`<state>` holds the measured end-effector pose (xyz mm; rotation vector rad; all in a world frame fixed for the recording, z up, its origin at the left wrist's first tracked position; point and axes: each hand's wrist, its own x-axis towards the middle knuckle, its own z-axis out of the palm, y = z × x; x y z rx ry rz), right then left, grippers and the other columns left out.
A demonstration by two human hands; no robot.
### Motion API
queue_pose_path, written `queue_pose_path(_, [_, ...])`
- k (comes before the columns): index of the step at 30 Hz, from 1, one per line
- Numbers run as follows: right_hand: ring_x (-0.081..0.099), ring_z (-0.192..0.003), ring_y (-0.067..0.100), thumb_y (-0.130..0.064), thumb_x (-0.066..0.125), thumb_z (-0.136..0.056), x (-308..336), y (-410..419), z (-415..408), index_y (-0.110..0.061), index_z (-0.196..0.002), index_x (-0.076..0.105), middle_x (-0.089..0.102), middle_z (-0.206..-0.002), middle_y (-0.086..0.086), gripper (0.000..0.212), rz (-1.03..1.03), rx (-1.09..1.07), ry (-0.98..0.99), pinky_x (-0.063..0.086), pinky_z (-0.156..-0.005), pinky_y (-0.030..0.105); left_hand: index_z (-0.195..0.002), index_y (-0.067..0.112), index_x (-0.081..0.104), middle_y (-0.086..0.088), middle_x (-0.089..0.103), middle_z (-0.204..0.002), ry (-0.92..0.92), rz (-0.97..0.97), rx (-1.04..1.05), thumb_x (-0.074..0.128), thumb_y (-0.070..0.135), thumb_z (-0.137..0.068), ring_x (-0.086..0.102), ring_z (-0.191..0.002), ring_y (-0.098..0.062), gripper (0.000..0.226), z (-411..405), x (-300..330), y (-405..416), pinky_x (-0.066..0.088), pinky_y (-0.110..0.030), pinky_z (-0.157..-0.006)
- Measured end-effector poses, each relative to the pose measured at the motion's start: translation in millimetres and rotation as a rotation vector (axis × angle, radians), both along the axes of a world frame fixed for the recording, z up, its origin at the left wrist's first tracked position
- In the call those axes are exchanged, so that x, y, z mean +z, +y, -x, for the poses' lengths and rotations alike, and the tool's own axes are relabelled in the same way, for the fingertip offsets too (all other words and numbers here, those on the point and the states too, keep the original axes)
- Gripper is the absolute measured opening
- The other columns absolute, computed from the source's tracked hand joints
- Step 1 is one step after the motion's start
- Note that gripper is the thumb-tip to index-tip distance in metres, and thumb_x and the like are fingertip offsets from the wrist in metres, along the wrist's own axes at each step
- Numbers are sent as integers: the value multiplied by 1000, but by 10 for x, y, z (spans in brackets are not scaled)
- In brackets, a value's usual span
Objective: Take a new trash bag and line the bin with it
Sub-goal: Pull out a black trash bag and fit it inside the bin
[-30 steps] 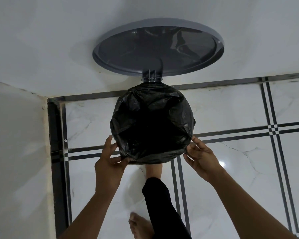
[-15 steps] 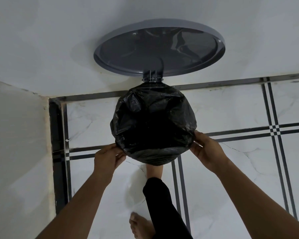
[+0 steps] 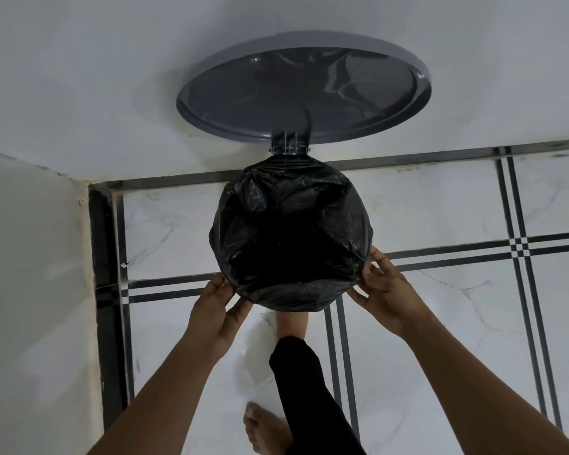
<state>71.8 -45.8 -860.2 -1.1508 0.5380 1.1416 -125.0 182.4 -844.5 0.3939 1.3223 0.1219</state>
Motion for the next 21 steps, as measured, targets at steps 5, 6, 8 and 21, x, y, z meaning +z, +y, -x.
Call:
queue_pose_path(5, [56,-111,23,0,66,-90,37,-106,130,-29,-134,60,61,-112,3,53,-58,94,81,47,-105,46,-140,32,57,-7,68,-133,-68,40,-103,47,-25,-85,70,-116,-33,80,197,-53,-144,58,-53,-96])
queue_pose_path(6, [57,-109,23,0,67,-88,34,-110,159,-28,-133,60,60,-113,4,54,-40,120,80,49,-103,45,-143,38,54,-9,67,-136,-99,40,-120,47,-26,-86,69,-120,-38,85,220,-62,-183,55,-57,-98])
queue_pose_path(8, [60,-104,20,-1,68,-85,23,-81,199,-25,-124,63,63,-110,5,47,8,126,67,51,-95,40,-144,40,51,-12,69,-133,-144,13,-121,51,-25,-89,71,-115,-38,85,218,-66,-244,60,-53,-92])
queue_pose_path(21, [70,-92,20,8,62,-92,-56,-66,254,-9,-102,70,70,-99,10,21,202,71,13,52,-100,39,-101,14,72,-9,78,-91,229,-363,-322,80,5,-86,75,-88,-28,20,109,-60,-506,57,-31,-66])
